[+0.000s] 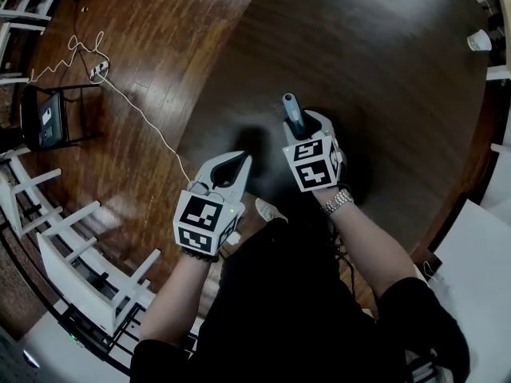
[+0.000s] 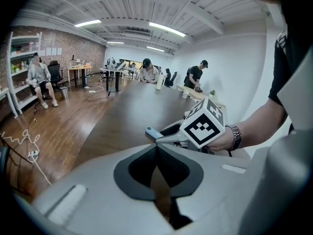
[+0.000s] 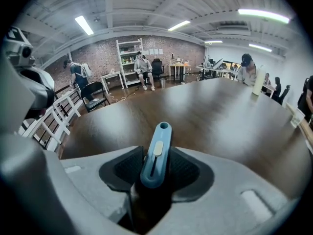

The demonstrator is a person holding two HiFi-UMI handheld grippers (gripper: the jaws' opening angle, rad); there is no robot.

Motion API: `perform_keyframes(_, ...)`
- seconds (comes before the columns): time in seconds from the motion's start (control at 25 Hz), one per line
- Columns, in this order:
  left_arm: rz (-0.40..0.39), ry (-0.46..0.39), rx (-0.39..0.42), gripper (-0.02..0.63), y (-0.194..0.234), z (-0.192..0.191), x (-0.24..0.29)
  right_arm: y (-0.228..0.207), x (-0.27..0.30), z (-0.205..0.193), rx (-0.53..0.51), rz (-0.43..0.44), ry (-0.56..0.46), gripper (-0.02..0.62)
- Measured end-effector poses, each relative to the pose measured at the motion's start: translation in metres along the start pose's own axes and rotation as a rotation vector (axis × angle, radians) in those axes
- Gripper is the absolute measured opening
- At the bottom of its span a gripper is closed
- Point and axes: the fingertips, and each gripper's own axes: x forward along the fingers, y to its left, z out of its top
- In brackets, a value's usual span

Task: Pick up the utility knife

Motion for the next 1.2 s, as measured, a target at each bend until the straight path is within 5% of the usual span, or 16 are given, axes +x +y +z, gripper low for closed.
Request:
perform_keyframes(0.52, 0.000, -0.036, 0.026, 0.017, -0.008, 0.007, -0.014, 0.005, -0.030, 0.017, 0.046, 0.019, -0.063, 0.129)
perform_keyframes(1.2, 0.032, -0.257, 0.094, 0.017, -0.046, 0.014, -0.115, 0.083, -0.164, 0.063, -0.056, 0.003, -0.294, 0.129)
